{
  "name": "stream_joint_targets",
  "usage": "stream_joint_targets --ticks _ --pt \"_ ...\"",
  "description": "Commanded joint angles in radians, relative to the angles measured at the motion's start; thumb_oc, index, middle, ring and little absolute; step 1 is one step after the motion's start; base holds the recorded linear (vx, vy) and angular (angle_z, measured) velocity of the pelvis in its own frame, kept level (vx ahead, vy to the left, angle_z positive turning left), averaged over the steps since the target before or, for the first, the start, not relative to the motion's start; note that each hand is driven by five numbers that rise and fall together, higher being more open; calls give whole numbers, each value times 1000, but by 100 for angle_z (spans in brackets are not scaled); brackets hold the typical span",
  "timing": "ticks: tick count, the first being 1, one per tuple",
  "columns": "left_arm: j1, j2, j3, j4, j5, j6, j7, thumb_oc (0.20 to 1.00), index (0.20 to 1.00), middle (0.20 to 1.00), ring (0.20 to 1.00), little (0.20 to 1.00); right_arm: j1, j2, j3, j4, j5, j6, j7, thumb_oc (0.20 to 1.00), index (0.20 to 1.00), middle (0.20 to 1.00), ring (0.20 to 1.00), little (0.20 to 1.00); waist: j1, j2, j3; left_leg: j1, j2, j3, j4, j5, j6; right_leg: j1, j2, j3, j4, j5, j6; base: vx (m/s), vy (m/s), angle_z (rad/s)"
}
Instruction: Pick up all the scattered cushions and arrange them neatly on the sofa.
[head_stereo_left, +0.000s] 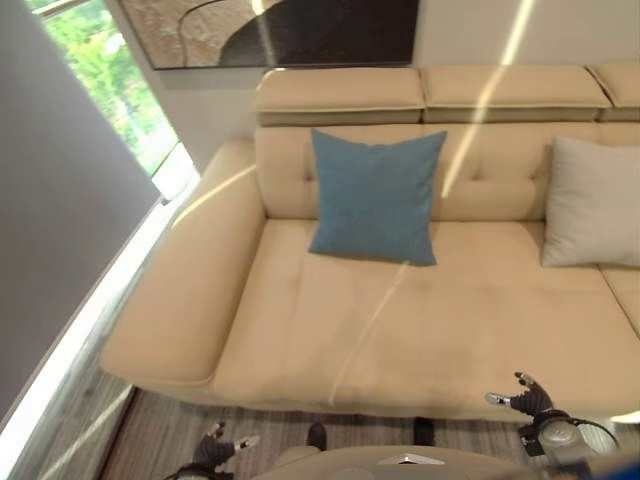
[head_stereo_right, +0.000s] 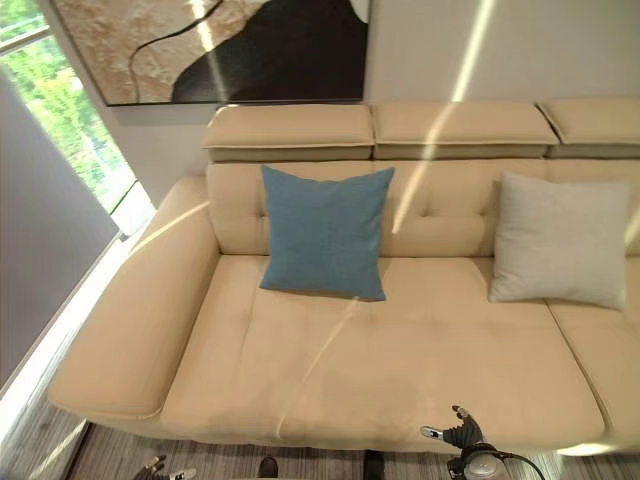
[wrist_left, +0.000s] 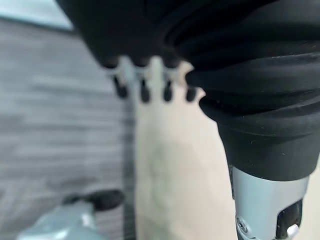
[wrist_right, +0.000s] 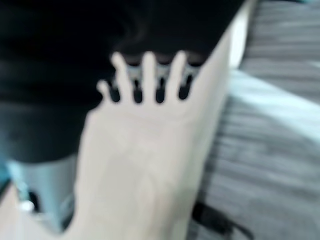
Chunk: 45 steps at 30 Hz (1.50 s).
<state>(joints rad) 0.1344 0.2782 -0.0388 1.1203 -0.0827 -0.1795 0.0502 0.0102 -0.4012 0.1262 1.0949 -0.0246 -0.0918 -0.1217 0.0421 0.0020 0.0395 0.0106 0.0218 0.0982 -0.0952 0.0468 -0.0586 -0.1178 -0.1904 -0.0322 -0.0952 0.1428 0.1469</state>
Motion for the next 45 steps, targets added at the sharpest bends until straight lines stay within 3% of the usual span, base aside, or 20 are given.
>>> stream_joint_targets --ticks 1,4,5,6,11,14,18,21,23,27,29,32,35,39,45 --pt "-64 28 -2 9 42 -10 12 1000 1000 1000 1000 1000 -64 -2 7 0 -9 4 -10 1000 1000 1000 1000 1000 13 -5 44 -34 -42 -24 101 -121 35 -64 -23 -41 9 52 115 -229 154 -102" --pt "-66 27 -34 11 65 -4 -2 1000 1000 1000 1000 1000 -55 -1 -4 9 -11 9 -14 1000 1000 1000 1000 1000 5 11 59 -32 -59 -10 124 -129 63 -89 -51 -67 22 42 112 -157 104 -89" --pt "-52 30 -40 24 85 15 -9 1000 1000 1000 1000 1000 -25 3 -9 42 -11 12 -6 1000 1000 1000 1000 1000 12 14 50 -30 -62 -9 131 -131 81 -57 -57 -139 113 -14 64 -155 44 -42" --pt "-45 31 -36 32 88 21 -14 1000 1000 1000 1000 1000 -13 6 -10 52 -14 14 -2 1000 1000 1000 1000 1000 17 13 41 -29 -60 -6 131 -128 84 -41 -53 -156 152 -35 55 -121 -30 -44" --pt "-10 26 -19 78 101 43 -31 1000 1000 1000 1000 1000 9 17 0 81 -21 16 7 1000 1000 1000 1000 1000 87 -1 4 -53 -49 -9 163 -135 89 66 -32 -252 245 -134 26 -39 -131 -68" --pt "3 13 -24 78 97 37 -25 1000 1000 1000 1000 1000 0 19 15 83 -10 17 8 1000 1000 1000 1000 1000 100 -21 -4 -77 -41 -6 159 -117 76 104 -1 -235 175 -147 26 -53 -231 -54" --pt "-19 -2 -44 92 91 39 -19 1000 1000 1000 1000 1000 -10 16 23 75 16 15 -2 1000 1000 1000 1000 1000 76 -24 5 -99 -16 -21 148 -89 54 96 42 -202 114 -140 19 -40 -218 -45" --pt "-47 -7 -71 81 91 37 -9 1000 1000 1000 1000 1000 -13 11 20 71 32 9 -17 1000 1000 1000 1000 1000 71 -20 26 -123 -6 -89 139 -54 27 97 61 -208 81 -131 16 -104 -118 3" --pt "-67 -10 -87 70 83 31 -3 1000 1000 1000 1000 1000 -18 7 12 67 43 7 -24 1000 1000 1000 1000 1000 69 -21 38 -138 -16 -179 126 -45 4 90 65 -211 65 -114 20 -128 -30 -19" --pt "-81 -15 -96 68 85 30 -1 1000 1000 1000 1000 1000 -26 8 2 59 48 5 -32 1000 1000 1000 1000 1000 59 -21 31 -117 -7 -202 114 -57 -18 81 59 -184 34 -73 58 -63 59 -13" --pt "-82 -17 -99 67 88 30 -1 1000 1000 1000 1000 1000 -26 9 0 56 47 6 -30 1000 1000 1000 1000 1000 57 -14 26 -99 -3 -199 101 -67 -19 74 58 -174 31 -65 65 -59 117 -41" --pt "-90 -23 -112 61 105 28 -4 1000 1000 1000 1000 1000 -38 13 -3 36 42 11 -27 1000 1000 1000 1000 1000 32 5 28 -53 -21 -138 71 -96 -1 -8 7 -155 31 13 105 -153 253 -43" --pt "-88 -12 -105 60 115 28 -4 1000 1000 1000 1000 1000 -36 26 -9 24 31 17 -23 1000 1000 1000 1000 1000 24 7 46 -42 -62 -59 102 -122 26 -69 -65 -207 31 56 115 -202 306 -70" --pt "-82 3 -95 55 105 34 -9 1000 1000 1000 1000 1000 -33 36 6 47 19 13 -24 1000 1000 1000 1000 1000 57 24 58 -46 -67 -43 127 -125 55 -65 -79 -343 125 -26 60 -143 126 -139" --pt "-83 5 -96 89 110 52 -13 1000 1000 1000 1000 1000 -18 48 -5 102 29 20 -18 1000 1000 1000 1000 1000 69 4 21 -58 -70 4 126 -113 69 16 -46 -369 173 -71 48 -95 -29 -89"
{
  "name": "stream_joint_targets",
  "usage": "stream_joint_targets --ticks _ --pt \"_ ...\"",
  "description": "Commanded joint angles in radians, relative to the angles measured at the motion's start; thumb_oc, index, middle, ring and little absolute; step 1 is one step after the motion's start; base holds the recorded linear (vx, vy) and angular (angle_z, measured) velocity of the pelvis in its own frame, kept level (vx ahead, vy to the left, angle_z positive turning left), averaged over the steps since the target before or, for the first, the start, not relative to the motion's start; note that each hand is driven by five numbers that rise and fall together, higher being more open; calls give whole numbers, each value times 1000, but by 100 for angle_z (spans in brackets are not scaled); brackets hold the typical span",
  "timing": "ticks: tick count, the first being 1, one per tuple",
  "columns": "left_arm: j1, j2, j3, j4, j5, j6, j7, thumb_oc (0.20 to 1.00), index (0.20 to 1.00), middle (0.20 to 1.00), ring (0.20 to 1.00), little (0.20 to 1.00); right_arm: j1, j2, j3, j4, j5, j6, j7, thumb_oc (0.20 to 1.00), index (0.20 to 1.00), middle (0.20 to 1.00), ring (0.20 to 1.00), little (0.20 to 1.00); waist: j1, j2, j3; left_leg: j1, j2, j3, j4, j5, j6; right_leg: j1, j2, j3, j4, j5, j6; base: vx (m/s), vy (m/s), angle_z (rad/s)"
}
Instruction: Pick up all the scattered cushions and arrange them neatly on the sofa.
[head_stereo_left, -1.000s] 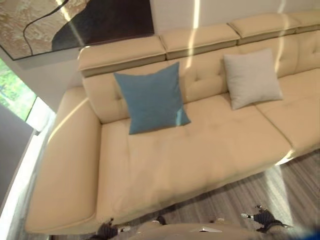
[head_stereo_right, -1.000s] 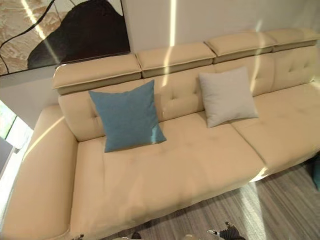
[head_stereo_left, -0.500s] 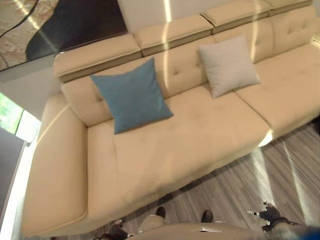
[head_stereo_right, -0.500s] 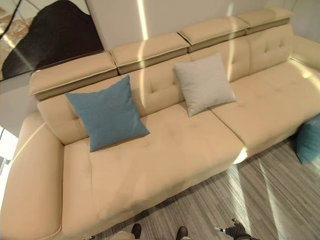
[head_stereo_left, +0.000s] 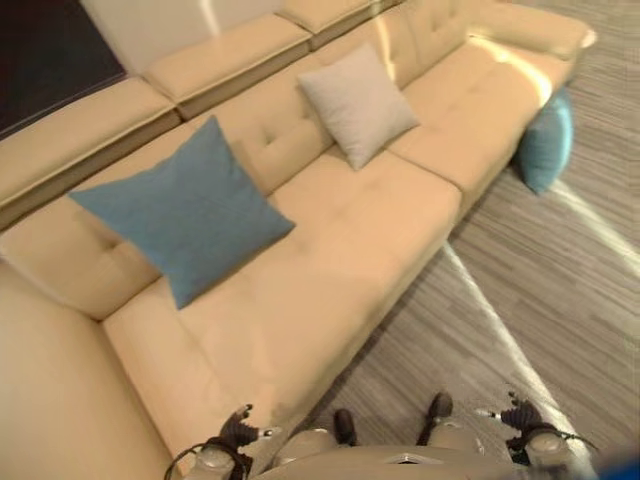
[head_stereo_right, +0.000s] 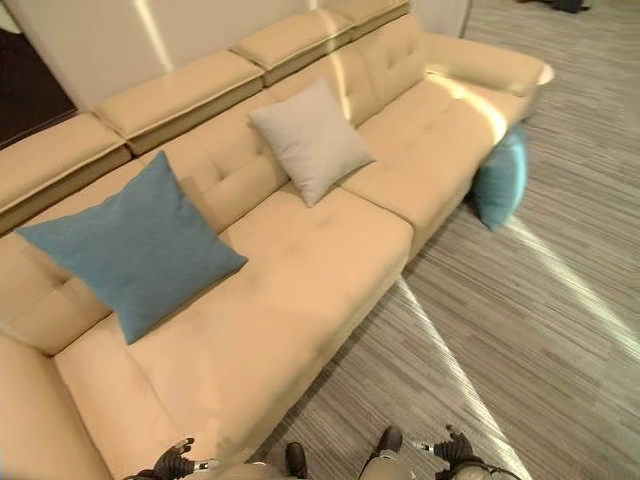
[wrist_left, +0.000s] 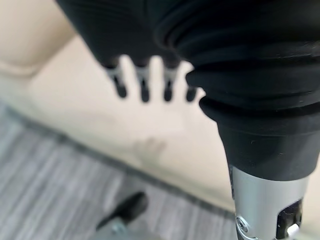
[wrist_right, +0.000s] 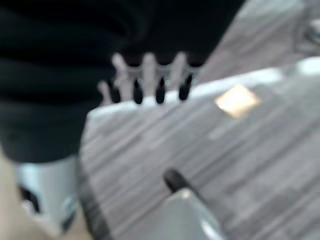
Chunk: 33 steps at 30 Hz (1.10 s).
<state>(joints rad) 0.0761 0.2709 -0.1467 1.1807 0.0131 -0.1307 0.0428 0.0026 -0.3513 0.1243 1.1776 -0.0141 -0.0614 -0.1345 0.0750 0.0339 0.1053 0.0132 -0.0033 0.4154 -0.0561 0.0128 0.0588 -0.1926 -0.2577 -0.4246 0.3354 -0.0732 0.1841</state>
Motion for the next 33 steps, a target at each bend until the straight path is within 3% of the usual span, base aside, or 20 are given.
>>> stream_joint_targets --ticks 1,5,11,14,17,20,21,23,26,30,33 --pt "-27 8 15 35 2 8 -7 1000 1000 1000 1000 1000 -11 0 2 29 21 -9 -4 1000 1000 1000 1000 1000 57 -32 -53 -80 -42 -307 95 -72 -50 122 30 -5 -251 121 7 -151 -107 -82" --pt "-41 -11 -2 38 -23 7 -8 1000 1000 1000 1000 1000 -16 -6 7 27 37 -11 -9 1000 1000 1000 1000 1000 66 -34 -51 -100 -43 -364 86 -61 -65 138 35 -11 -279 112 5 -132 -203 -114" --pt "-47 -30 1 59 -57 4 12 1000 1000 1000 1000 1000 -23 -16 3 11 87 -24 -18 1000 1000 1000 1000 1000 -9 -31 -48 -102 -6 -347 22 -17 -93 103 108 88 -364 118 -12 -60 -268 -28" --pt "-64 -25 -12 53 -63 2 14 1000 1000 1000 1000 1000 -27 -22 -5 11 107 -29 -30 1000 1000 1000 1000 1000 -24 -39 -28 -110 9 -404 49 -28 -105 91 141 125 -376 126 -25 -28 -231 -40" --pt "-85 -23 -26 53 -47 1 17 1000 1000 1000 1000 1000 -34 -15 -26 33 117 -21 -40 1000 1000 1000 1000 1000 -37 -49 -43 -110 6 -387 24 -18 -125 80 161 119 -423 156 24 24 -133 -38" --pt "-90 -23 -21 53 -49 2 20 1000 1000 1000 1000 1000 -33 -12 -38 38 131 -23 -44 1000 1000 1000 1000 1000 -32 -48 -47 -140 -31 -365 4 -2 -119 83 167 124 -423 158 36 114 -64 -14" --pt "-94 -24 -14 56 -52 -1 20 1000 1000 1000 1000 1000 -37 -6 -52 40 145 -25 -46 1000 1000 1000 1000 1000 -24 -41 -43 -156 -51 -353 -14 16 -122 99 188 153 -423 151 40 148 -59 -22" --pt "-91 -28 -13 59 -44 -2 20 1000 1000 1000 1000 1000 -39 1 -55 48 138 -24 -52 1000 1000 1000 1000 1000 -23 -27 -49 -143 -44 -327 -28 17 -123 106 201 171 -423 145 46 117 -4 -48" --pt "-73 -21 1 55 -49 0 16 1000 1000 1000 1000 1000 -35 14 -47 51 124 -25 -43 1000 1000 1000 1000 1000 3 -35 -57 -117 -53 -313 -30 12 -117 139 188 129 -418 166 56 148 29 -96" --pt "-86 5 -3 40 -49 2 16 1000 1000 1000 1000 1000 -44 24 -34 51 115 -14 -36 1000 1000 1000 1000 1000 13 -29 -32 -75 -25 -275 -27 9 -102 70 137 38 -260 158 72 73 -39 -162" --pt "-95 7 -2 40 -57 3 21 1000 1000 1000 1000 1000 -44 30 -20 52 110 -8 -37 1000 1000 1000 1000 1000 29 -17 -31 -50 -8 -298 -31 -7 -100 56 74 -45 -303 152 29 115 -99 -22"
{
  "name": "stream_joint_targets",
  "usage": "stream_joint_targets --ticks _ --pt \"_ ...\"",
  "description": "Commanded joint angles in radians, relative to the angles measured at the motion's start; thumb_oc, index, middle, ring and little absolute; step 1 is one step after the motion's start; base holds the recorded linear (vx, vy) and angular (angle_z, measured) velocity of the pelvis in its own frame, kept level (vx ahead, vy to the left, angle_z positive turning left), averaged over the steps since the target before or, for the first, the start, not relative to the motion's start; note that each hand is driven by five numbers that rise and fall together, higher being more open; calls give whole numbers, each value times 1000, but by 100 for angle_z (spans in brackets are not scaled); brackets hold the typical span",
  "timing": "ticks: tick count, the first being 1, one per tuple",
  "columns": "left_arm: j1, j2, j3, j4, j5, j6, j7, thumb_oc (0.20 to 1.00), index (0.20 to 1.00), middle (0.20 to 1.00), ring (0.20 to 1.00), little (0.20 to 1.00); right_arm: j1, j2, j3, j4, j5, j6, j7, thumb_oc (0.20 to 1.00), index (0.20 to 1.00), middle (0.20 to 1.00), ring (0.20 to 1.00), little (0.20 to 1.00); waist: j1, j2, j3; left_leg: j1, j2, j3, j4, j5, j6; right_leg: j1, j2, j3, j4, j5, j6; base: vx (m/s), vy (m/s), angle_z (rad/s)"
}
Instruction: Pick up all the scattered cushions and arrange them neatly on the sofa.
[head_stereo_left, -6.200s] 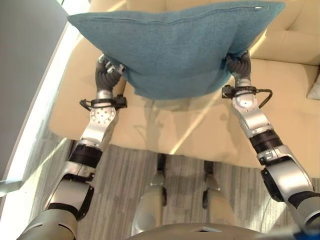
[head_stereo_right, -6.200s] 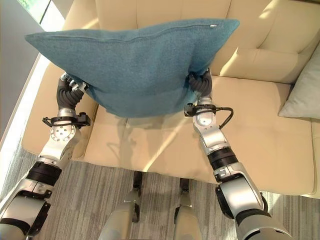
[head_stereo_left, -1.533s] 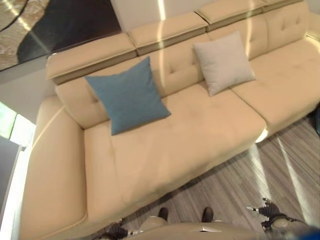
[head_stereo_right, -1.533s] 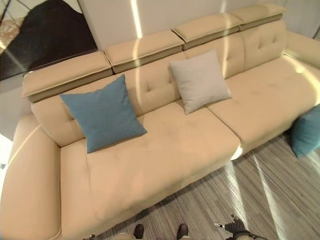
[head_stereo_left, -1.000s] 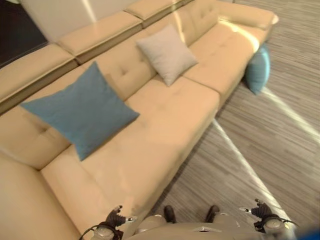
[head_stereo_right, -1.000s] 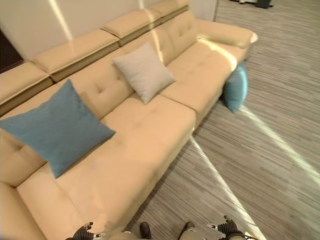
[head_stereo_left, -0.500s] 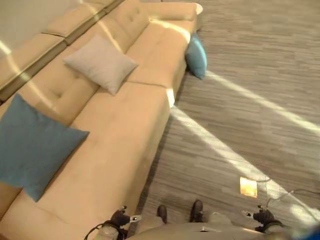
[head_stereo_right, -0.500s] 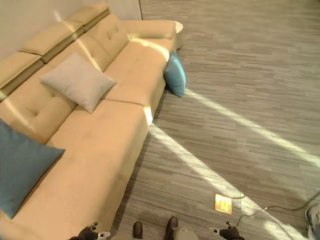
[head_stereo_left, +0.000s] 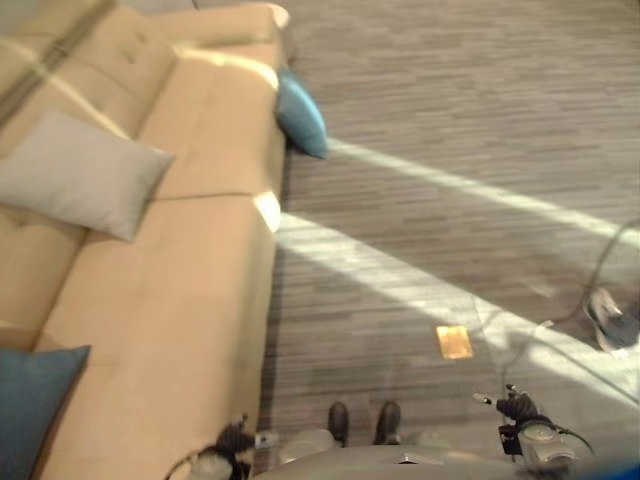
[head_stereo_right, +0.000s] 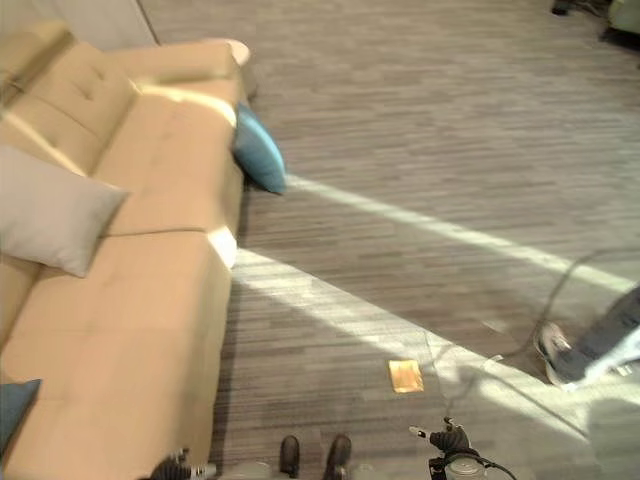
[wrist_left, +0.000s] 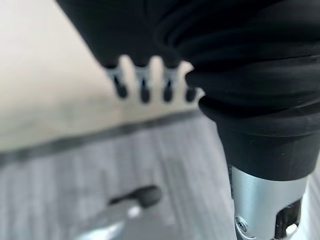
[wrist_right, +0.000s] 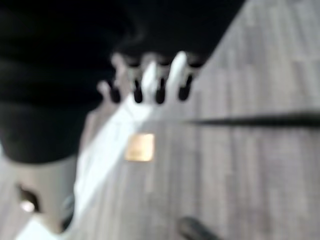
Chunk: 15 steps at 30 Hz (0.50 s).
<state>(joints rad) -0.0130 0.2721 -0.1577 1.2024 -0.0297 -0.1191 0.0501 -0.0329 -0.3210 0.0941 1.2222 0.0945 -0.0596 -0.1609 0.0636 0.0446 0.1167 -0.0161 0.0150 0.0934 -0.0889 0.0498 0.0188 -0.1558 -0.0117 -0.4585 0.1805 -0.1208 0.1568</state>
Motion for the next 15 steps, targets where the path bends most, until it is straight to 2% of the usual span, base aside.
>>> stream_joint_targets --ticks 1,2,3,5,6,7,11,13,14,15 --pt "-6 6 8 18 -14 -9 14 1000 1000 1000 1000 1000 -8 -1 10 8 1 -9 -11 1000 1000 1000 1000 1000 40 -27 -42 -20 -26 24 2 -45 -61 21 -172 -12 -149 200 56 206 -203 -64" --pt "-13 4 8 26 -18 -9 13 1000 1000 1000 1000 1000 -8 1 17 9 -4 -8 -11 1000 1000 1000 1000 1000 38 -21 -38 1 -9 2 2 -61 -64 -21 -201 0 -183 221 49 228 -203 -75" --pt "-12 6 9 30 -18 -9 13 1000 1000 1000 1000 1000 -6 1 18 9 -5 -6 -9 1000 1000 1000 1000 1000 32 -20 -37 13 -4 -7 2 -69 -65 -39 -208 14 -194 232 48 327 -296 -71" --pt "-6 10 7 44 -12 -11 12 1000 1000 1000 1000 1000 7 2 17 15 -3 -1 -4 1000 1000 1000 1000 1000 17 -33 -42 39 5 -15 2 -85 -72 -39 -211 37 -233 252 55 314 -282 -23" --pt "0 4 0 51 -8 -11 15 1000 1000 1000 1000 1000 22 7 17 22 -3 -1 -6 1000 1000 1000 1000 1000 5 -49 -52 50 19 -4 2 -90 -84 -24 -208 33 -250 284 59 270 -260 -8" --pt "0 4 0 51 -8 -11 15 1000 1000 1000 1000 1000 22 7 18 22 -3 -1 -7 1000 1000 1000 1000 1000 4 -48 -52 50 19 -5 2 -90 -84 -23 -207 31 -252 284 59 303 -356 3" --pt "-23 -1 -18 47 -13 -8 17 1000 1000 1000 1000 1000 35 -1 12 24 11 -11 -14 1000 1000 1000 1000 1000 -21 -60 -56 40 97 -12 5 -70 -132 -9 -175 5 -228 256 40 161 -301 66" --pt "-29 2 -30 42 -11 -6 15 1000 1000 1000 1000 1000 40 -5 17 21 21 -15 -22 1000 1000 1000 1000 1000 -16 -67 -51 21 141 -31 54 -52 -144 7 -150 -13 -231 232 27 162 -359 25" --pt "-32 -3 -41 40 -12 -8 16 1000 1000 1000 1000 1000 38 -12 19 17 24 -17 -24 1000 1000 1000 1000 1000 -15 -67 -46 9 136 -69 72 -33 -136 25 -130 -23 -253 227 24 203 -303 26" --pt "-30 -6 -42 40 -8 -6 15 1000 1000 1000 1000 1000 37 -17 16 14 24 -16 -25 1000 1000 1000 1000 1000 -16 -73 -47 2 103 -78 66 -59 -122 38 -126 -28 -264 223 26 238 -244 29"
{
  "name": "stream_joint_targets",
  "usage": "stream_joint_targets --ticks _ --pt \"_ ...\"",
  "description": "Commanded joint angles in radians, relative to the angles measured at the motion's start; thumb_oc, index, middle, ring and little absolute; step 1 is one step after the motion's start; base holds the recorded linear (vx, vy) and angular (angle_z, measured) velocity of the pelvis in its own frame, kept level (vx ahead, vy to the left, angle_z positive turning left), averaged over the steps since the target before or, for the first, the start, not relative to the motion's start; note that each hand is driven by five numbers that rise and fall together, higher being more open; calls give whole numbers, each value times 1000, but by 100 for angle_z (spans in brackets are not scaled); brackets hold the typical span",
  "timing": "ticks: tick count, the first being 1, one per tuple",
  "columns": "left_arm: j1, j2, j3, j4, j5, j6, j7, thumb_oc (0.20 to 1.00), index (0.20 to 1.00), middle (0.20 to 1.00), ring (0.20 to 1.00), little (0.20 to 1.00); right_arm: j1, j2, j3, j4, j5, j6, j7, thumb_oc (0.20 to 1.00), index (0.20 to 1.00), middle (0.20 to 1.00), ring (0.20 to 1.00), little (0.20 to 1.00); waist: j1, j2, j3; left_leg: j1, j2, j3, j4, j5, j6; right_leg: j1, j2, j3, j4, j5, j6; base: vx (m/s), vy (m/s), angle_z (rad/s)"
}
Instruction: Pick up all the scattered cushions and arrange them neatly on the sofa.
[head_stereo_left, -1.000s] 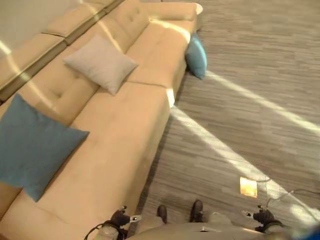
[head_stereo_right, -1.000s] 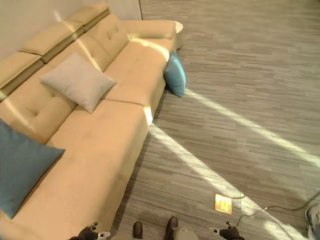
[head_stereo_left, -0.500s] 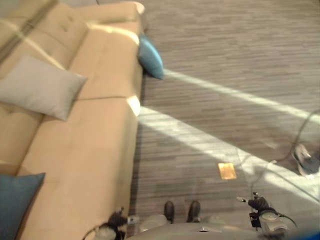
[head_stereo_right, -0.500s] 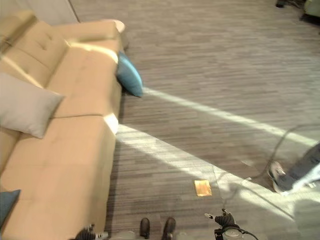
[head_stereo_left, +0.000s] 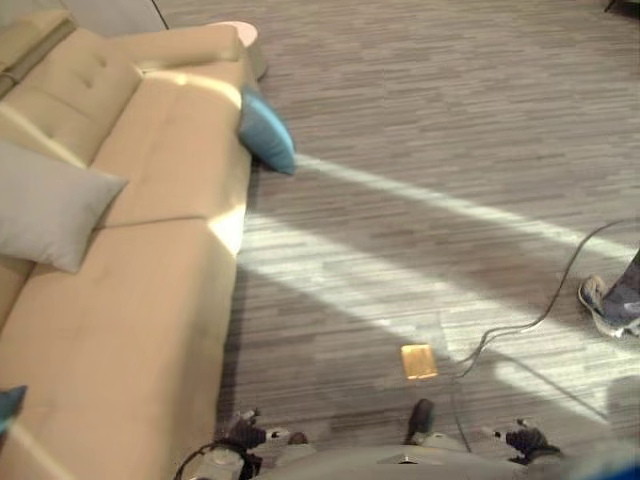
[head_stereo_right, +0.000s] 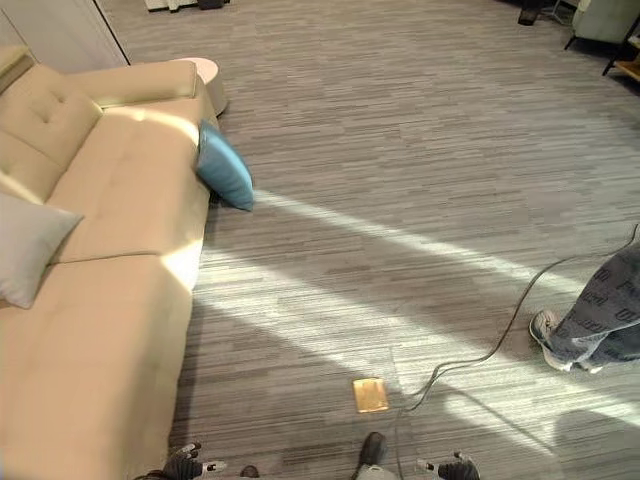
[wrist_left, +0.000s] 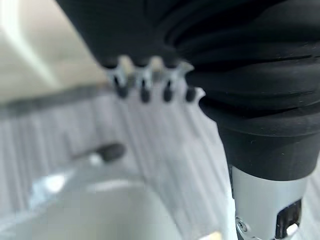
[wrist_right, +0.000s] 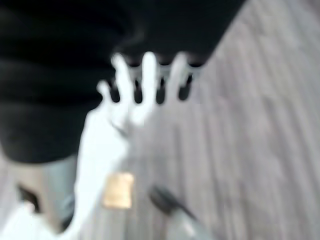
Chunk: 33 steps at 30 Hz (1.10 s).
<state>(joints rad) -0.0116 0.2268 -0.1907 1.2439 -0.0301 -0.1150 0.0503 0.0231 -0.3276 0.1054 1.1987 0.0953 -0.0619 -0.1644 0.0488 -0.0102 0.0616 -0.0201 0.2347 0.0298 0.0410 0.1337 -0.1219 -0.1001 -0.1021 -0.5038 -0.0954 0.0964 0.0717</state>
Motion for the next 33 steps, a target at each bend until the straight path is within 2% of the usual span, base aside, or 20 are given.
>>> stream_joint_targets --ticks 1,3,4,6,7,9,11,12,13,14,16,17,20,24,26,27,29,31,32,33 --pt "-29 37 -6 -1 -5 -9 12 1000 1000 1000 1000 1000 -19 -12 3 33 24 -15 -20 1000 1000 1000 1000 1000 -2 -19 3 -8 -154 -15 -72 -153 29 -8 -34 18 8 3 113 218 -150 2" --pt "-25 35 4 1 0 -8 9 1000 1000 1000 1000 1000 -29 -13 10 28 20 -17 -17 1000 1000 1000 1000 1000 11 -17 -2 -49 -224 -11 -87 -150 51 5 -26 25 8 -16 111 254 -109 7" --pt "-20 34 16 1 -6 -10 6 1000 1000 1000 1000 1000 -39 -10 19 24 16 -22 -18 1000 1000 1000 1000 1000 40 -8 -2 -103 -290 -5 -105 -110 66 21 0 37 8 -36 108 306 -129 5" --pt "-20 35 19 0 -9 -13 5 1000 1000 1000 1000 1000 -44 -9 22 22 16 -24 -18 1000 1000 1000 1000 1000 52 -4 1 -132 -310 -3 -114 -84 64 30 16 49 8 -46 108 235 -102 -9" --pt "-15 37 28 2 -18 -15 1 1000 1000 1000 1000 1000 -53 -6 22 21 14 -25 -18 1000 1000 1000 1000 1000 78 7 3 -172 -334 4 -122 -46 59 53 48 72 8 -69 105 267 -88 -15" --pt "-8 36 33 6 -30 -15 0 1000 1000 1000 1000 1000 -52 -2 25 21 12 -26 -18 1000 1000 1000 1000 1000 91 7 4 -185 -338 4 -111 -40 59 71 61 85 8 -85 100 332 -70 -22" --pt "2 55 44 14 -18 -4 -8 1000 1000 1000 1000 1000 -45 12 22 30 2 -21 -20 1000 1000 1000 1000 1000 107 -24 -14 -175 -317 31 -70 -57 92 135 74 98 8 -124 92 599 -17 -31" --pt "0 63 44 11 -14 -1 -10 1000 1000 1000 1000 1000 -41 18 22 32 1 -20 -18 1000 1000 1000 1000 1000 109 -38 -16 -160 -315 42 -74 -64 106 144 67 94 31 -114 93 582 66 -32" --pt "-5 79 40 6 -14 2 -16 1000 1000 1000 1000 1000 -41 22 19 32 -1 -17 -13 1000 1000 1000 1000 1000 102 -50 -10 -137 -311 63 -74 -81 121 125 49 90 160 -102 115 529 115 -22" --pt "-16 94 24 -13 -7 2 -11 1000 1000 1000 1000 1000 -45 25 13 15 3 -18 -13 1000 1000 1000 1000 1000 67 -45 15 -84 -290 70 -80 -100 124 27 7 92 347 -44 162 549 137 -19" --pt "-24 99 14 -16 -8 4 -8 1000 1000 1000 1000 1000 -49 26 9 7 6 -17 -12 1000 1000 1000 1000 1000 46 -29 24 -43 -274 64 -99 -105 119 -53 -12 76 446 -4 170 574 47 28" --pt "-21 91 9 -14 -12 3 -5 1000 1000 1000 1000 1000 -43 26 14 0 8 -13 -15 1000 1000 1000 1000 1000 29 -11 26 24 -266 45 -127 -127 109 -85 -45 16 351 -45 125 831 -115 94" --pt "-33 72 4 11 0 3 -4 1000 1000 1000 1000 1000 -35 20 -4 2 30 -10 -25 1000 1000 1000 1000 1000 -6 -2 26 80 -251 50 -128 -176 92 -132 -72 41 89 17 130 580 -189 96" --pt "-33 63 4 38 23 3 -11 1000 1000 1000 1000 1000 -26 25 -19 17 35 -1 -24 1000 1000 1000 1000 1000 -38 19 17 149 -216 72 -128 -244 75 -169 -101 68 15 49 160 389 -172 86" --pt "-21 57 3 53 36 7 -13 1000 1000 1000 1000 1000 -13 29 -17 28 32 0 -19 1000 1000 1000 1000 1000 -54 -17 0 177 -225 75 -128 -271 71 -145 -120 49 8 97 160 458 -259 68" --pt "-19 53 -2 58 45 9 -15 1000 1000 1000 1000 1000 -5 29 -19 35 32 1 -19 1000 1000 1000 1000 1000 -64 -17 -5 196 -200 78 -128 -275 57 -129 -108 56 9 96 156 406 -286 52" --pt "-19 55 2 57 34 11 -11 1000 1000 1000 1000 1000 1 38 -13 37 40 -3 -21 1000 1000 1000 1000 1000 -68 -18 -12 189 -154 81 -113 -240 22 -107 -82 58 19 86 145 336 -302 64" --pt "-33 62 -5 49 26 9 -8 1000 1000 1000 1000 1000 -2 41 4 31 55 -16 -27 1000 1000 1000 1000 1000 -67 -32 -9 104 -101 61 2 -157 -11 -83 -54 57 22 57 127 248 -330 38" --pt "-42 67 -12 44 26 11 -4 1000 1000 1000 1000 1000 -4 39 6 29 63 -15 -32 1000 1000 1000 1000 1000 -66 -41 -6 67 -77 65 38 -119 -9 -73 -44 55 18 44 119 300 -305 -11" --pt "-48 68 -17 42 25 12 -2 1000 1000 1000 1000 1000 -8 37 9 30 65 -11 -33 1000 1000 1000 1000 1000 -59 -45 -7 45 -67 74 39 -134 0 -54 -32 50 8 23 124 302 -271 -7"
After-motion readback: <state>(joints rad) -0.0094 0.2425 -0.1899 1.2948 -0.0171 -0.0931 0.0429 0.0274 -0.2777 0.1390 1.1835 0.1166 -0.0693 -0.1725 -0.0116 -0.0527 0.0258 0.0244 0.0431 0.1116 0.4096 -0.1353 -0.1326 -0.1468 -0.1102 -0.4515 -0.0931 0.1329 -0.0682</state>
